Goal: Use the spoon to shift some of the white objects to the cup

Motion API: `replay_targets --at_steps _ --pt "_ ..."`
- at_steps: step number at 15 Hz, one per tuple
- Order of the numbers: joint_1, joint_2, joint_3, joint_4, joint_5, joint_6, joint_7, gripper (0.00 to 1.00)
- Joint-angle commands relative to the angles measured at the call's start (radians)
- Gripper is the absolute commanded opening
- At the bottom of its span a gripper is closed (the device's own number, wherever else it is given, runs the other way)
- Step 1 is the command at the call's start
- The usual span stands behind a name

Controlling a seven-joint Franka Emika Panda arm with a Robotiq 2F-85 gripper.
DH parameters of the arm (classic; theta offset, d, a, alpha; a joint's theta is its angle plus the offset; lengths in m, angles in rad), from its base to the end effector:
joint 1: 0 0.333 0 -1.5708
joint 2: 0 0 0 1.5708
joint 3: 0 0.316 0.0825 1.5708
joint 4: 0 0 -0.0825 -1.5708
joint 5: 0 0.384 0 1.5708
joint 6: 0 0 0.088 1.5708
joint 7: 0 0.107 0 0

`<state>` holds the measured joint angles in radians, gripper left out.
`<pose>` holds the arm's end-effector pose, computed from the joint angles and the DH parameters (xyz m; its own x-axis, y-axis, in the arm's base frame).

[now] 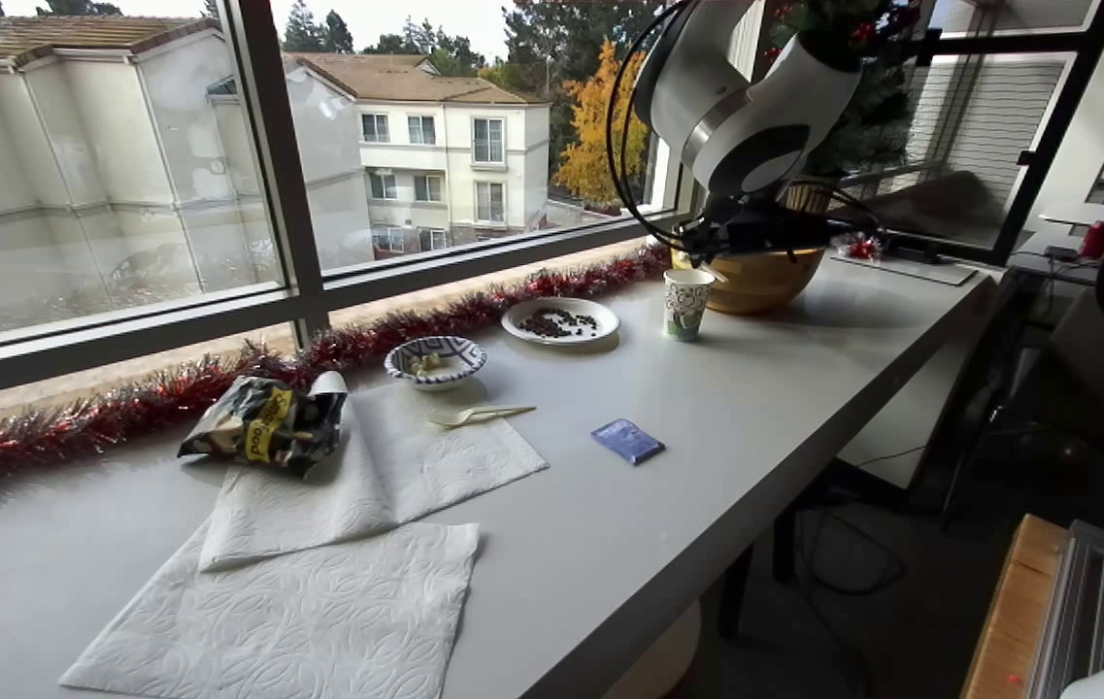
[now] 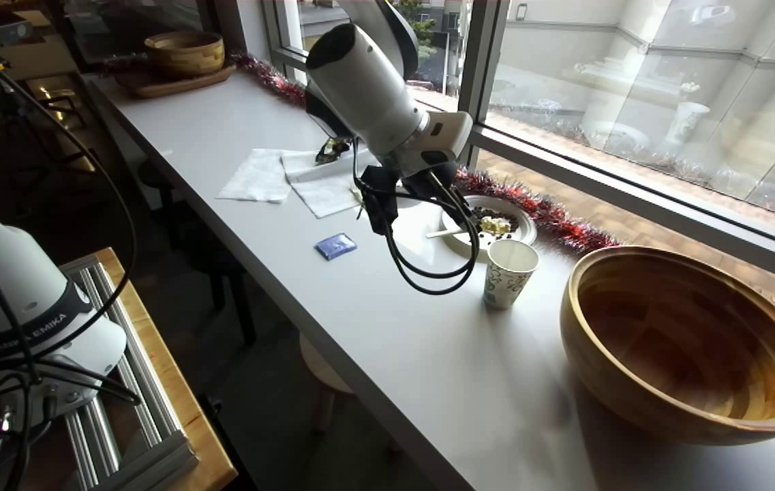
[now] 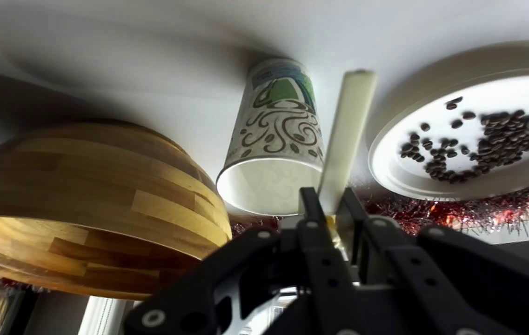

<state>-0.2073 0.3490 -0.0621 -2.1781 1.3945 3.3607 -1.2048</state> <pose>0.4918 -0.2464 0.2795 0.6856 -0.3594 0.6330 -0.5164 -0.8530 0.0750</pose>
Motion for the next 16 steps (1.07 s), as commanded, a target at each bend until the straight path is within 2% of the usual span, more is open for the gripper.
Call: replay_targets --at_steps 1,2,8,16 --pt "0.051 0.059 -0.082 -0.002 -0.205 0.059 0.216 0.03" --pt "0.042 0.085 -0.077 0.045 -0.099 0.071 0.108 0.03" --pt "0.111 0.169 -0.165 0.086 -0.096 0.113 0.094 0.03" --pt "0.232 0.211 -0.259 0.122 -0.062 0.161 0.020 0.03"
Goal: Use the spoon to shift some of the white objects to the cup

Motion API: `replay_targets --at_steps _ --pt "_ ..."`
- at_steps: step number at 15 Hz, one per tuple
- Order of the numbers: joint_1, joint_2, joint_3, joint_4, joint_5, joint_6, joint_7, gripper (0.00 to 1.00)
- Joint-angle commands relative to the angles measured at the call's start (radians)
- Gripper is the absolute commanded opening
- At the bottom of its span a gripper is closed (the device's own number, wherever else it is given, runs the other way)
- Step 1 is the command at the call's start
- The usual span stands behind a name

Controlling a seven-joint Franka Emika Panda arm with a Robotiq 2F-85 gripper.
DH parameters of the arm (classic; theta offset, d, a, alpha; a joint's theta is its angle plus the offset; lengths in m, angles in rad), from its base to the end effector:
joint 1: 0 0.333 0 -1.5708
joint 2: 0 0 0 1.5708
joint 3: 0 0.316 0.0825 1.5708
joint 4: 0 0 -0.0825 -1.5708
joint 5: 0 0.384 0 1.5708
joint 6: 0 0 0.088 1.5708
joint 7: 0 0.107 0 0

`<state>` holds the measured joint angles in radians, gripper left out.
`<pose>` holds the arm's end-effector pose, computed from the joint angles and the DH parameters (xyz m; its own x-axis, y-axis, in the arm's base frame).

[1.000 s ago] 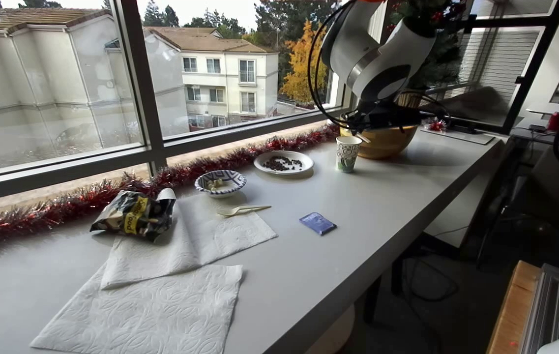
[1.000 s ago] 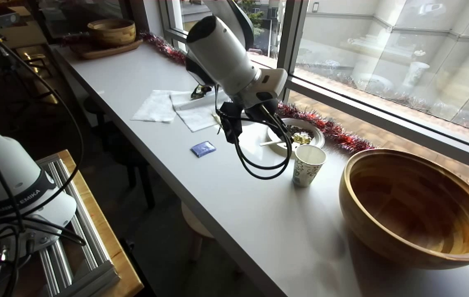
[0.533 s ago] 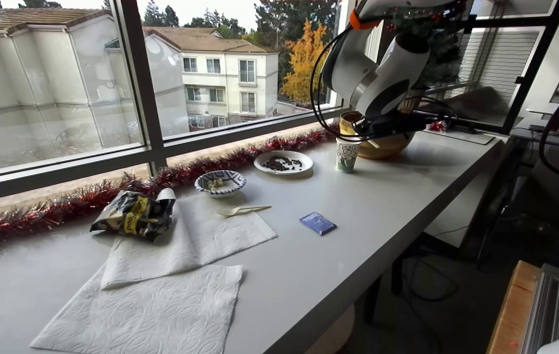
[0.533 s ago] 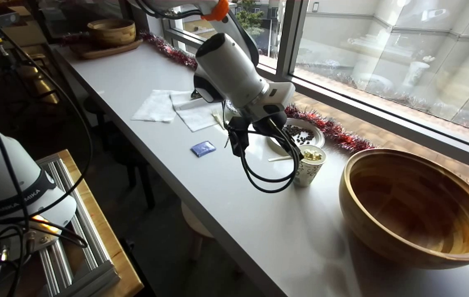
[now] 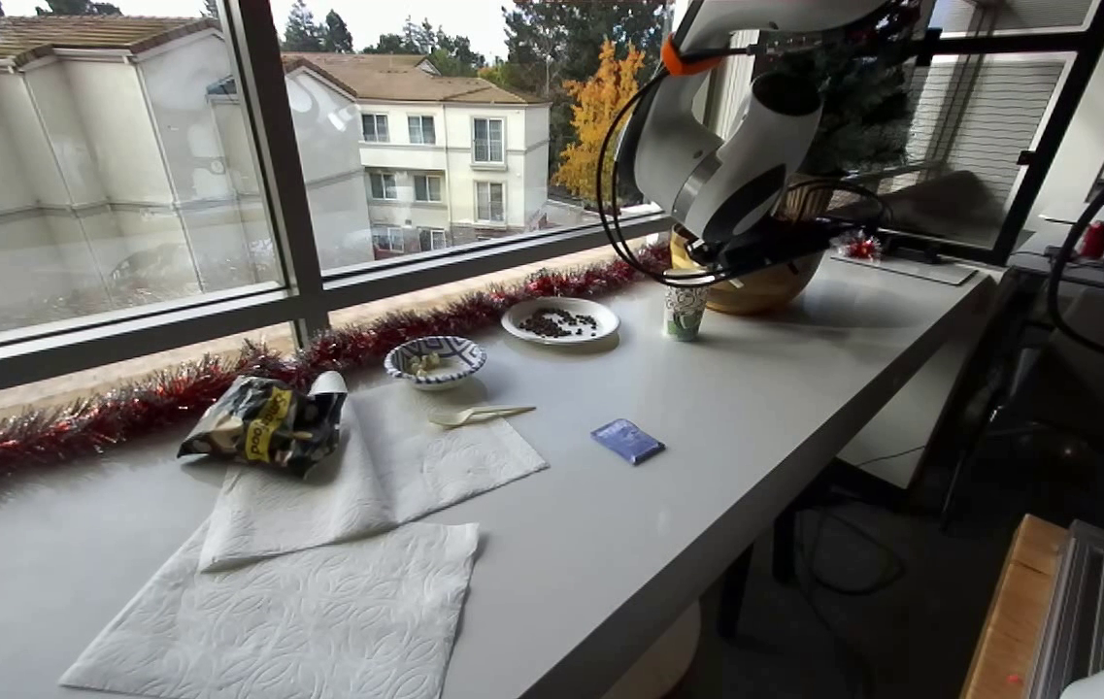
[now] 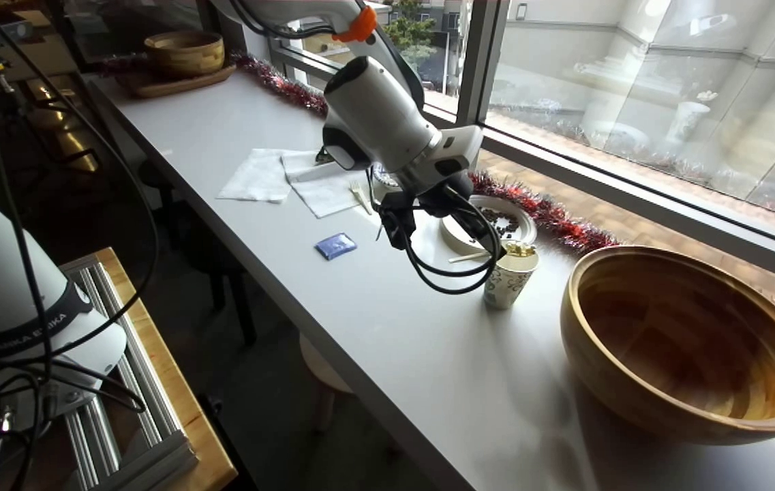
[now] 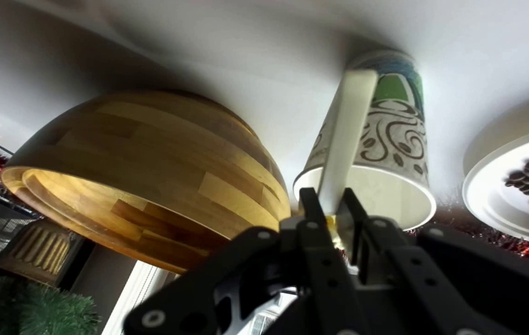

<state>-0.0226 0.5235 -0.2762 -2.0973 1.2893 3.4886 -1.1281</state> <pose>0.5055 -0.2671 0.2543 0.7280 -0.2473 0.6394 -0.5324 -0.7915 0.3001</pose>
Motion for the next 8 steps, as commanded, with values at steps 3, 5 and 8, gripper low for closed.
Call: replay_targets --at_steps 3,5,8 --pt "0.087 0.063 -0.087 0.061 0.062 0.055 -0.103 0.03" --pt "0.113 0.080 -0.110 0.068 0.083 0.074 -0.145 0.03" --pt "0.147 0.117 -0.135 0.089 0.120 0.112 -0.224 0.03"
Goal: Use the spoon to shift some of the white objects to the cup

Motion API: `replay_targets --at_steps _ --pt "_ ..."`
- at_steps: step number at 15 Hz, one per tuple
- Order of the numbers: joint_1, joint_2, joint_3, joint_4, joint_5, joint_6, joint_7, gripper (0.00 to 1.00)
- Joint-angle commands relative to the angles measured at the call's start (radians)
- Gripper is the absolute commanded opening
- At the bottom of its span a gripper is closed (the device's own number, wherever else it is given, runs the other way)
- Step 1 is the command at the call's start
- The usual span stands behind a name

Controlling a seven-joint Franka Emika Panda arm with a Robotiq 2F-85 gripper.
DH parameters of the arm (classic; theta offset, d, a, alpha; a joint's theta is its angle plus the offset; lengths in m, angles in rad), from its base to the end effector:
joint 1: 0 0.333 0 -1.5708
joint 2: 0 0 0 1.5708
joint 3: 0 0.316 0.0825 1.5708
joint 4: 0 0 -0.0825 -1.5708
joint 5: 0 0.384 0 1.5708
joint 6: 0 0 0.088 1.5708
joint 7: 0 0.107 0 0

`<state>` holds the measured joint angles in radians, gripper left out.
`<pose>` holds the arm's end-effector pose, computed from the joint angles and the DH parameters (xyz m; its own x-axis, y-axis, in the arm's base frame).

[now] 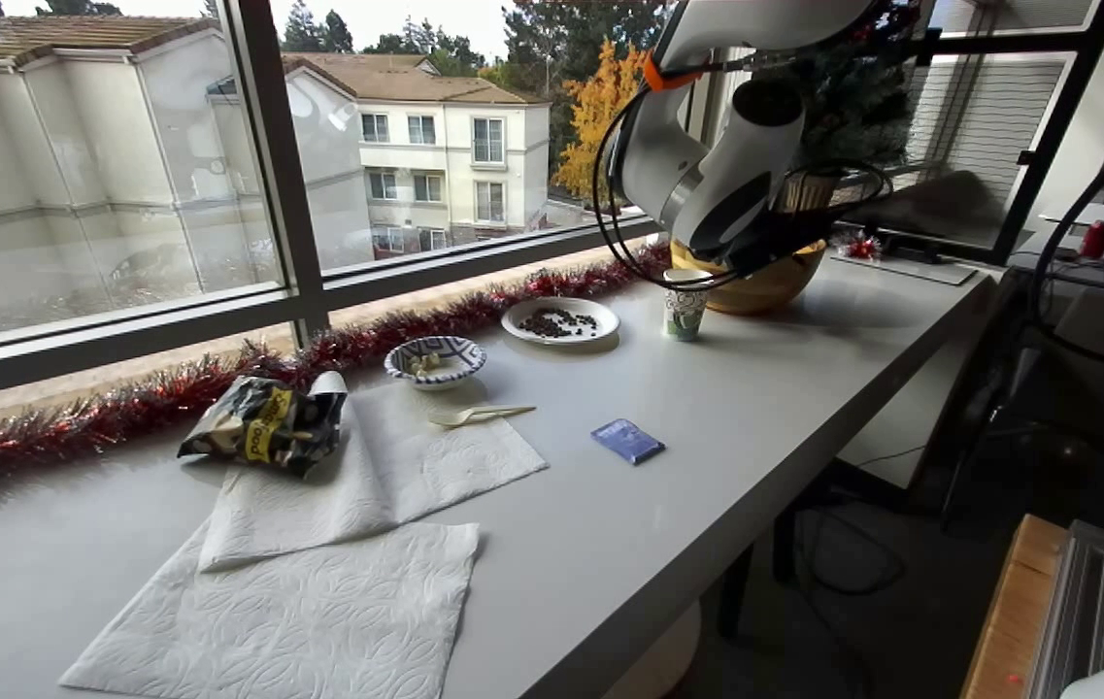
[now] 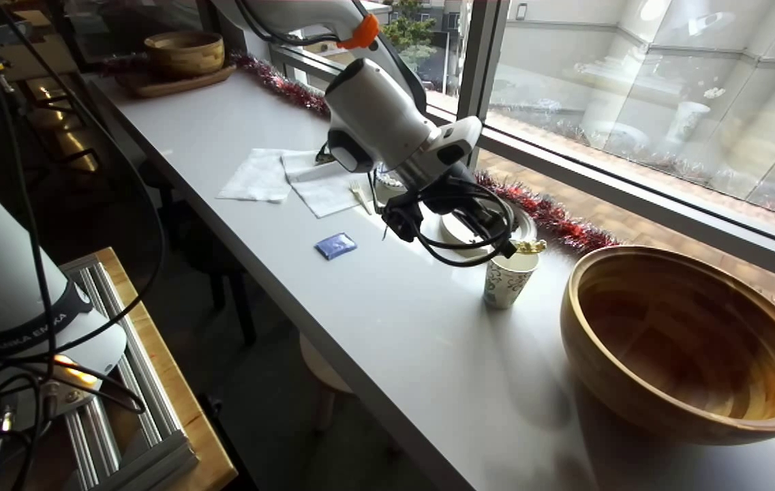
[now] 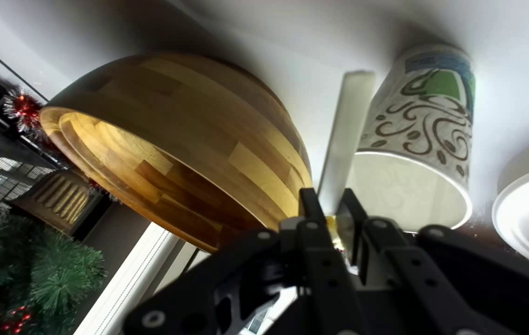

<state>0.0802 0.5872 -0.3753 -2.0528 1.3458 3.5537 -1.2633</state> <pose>0.5106 -0.2660 0.2564 0.7847 -0.1202 0.6081 -0.4706 -0.7540 0.4583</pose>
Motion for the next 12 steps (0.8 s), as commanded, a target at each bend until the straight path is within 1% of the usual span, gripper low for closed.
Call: replay_targets --at_steps 1,7,12 --pt "0.053 0.065 -0.039 0.054 0.075 0.065 -0.110 0.03" --pt "0.084 0.124 -0.041 0.121 0.127 0.155 -0.258 0.03" --pt "0.088 0.164 -0.035 0.168 0.183 0.227 -0.406 0.03"
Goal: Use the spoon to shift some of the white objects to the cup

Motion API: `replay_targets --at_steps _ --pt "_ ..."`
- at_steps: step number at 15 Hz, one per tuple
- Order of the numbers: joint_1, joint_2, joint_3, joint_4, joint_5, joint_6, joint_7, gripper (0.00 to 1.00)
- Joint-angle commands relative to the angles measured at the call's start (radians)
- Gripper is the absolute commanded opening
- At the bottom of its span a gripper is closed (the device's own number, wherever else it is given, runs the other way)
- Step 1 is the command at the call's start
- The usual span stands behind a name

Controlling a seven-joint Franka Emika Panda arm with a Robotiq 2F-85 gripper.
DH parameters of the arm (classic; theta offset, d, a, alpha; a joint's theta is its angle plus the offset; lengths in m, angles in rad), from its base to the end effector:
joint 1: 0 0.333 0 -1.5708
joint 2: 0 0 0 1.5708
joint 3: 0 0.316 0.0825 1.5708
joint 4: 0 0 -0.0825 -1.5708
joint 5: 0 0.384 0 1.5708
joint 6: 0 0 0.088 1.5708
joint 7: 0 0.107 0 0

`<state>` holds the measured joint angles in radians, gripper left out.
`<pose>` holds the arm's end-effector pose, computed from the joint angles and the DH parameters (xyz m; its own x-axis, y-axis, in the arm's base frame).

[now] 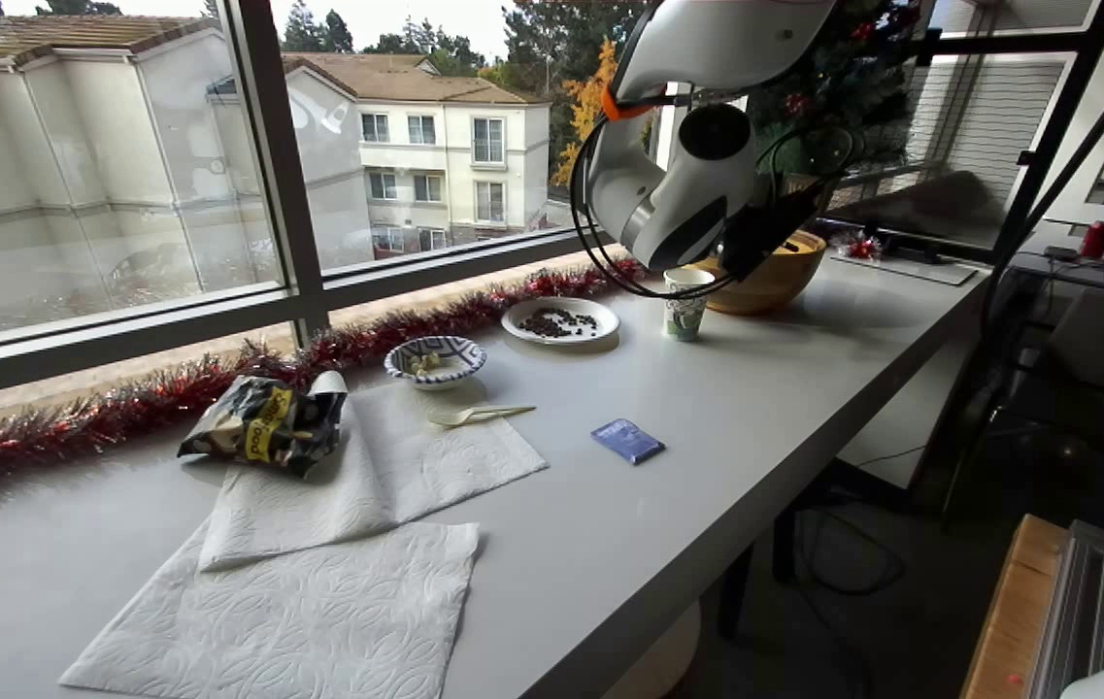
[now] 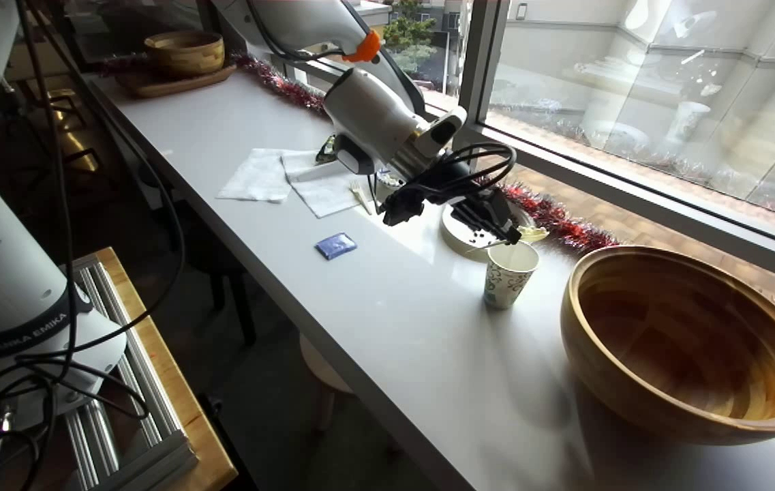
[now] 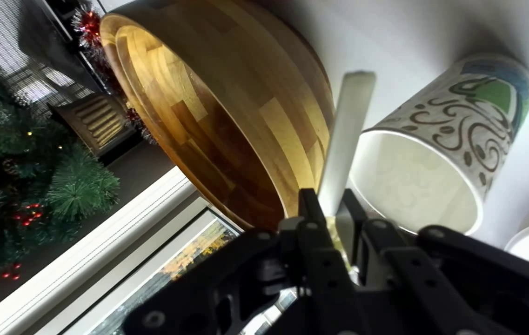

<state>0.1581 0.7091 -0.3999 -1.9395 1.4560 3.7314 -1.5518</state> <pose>0.5299 -0.2407 0.2516 0.8759 0.0943 0.4731 -0.3161 -0.6287 0.7106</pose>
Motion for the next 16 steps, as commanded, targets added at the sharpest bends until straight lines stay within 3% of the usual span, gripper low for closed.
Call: replay_targets --at_steps 1,9,16 --pt "0.009 0.050 -0.009 0.062 0.083 0.066 -0.147 0.03" --pt "0.006 0.017 0.029 0.092 0.147 0.109 -0.315 0.03" --pt "-0.026 -0.132 0.160 0.123 0.264 -0.105 -0.399 0.03"
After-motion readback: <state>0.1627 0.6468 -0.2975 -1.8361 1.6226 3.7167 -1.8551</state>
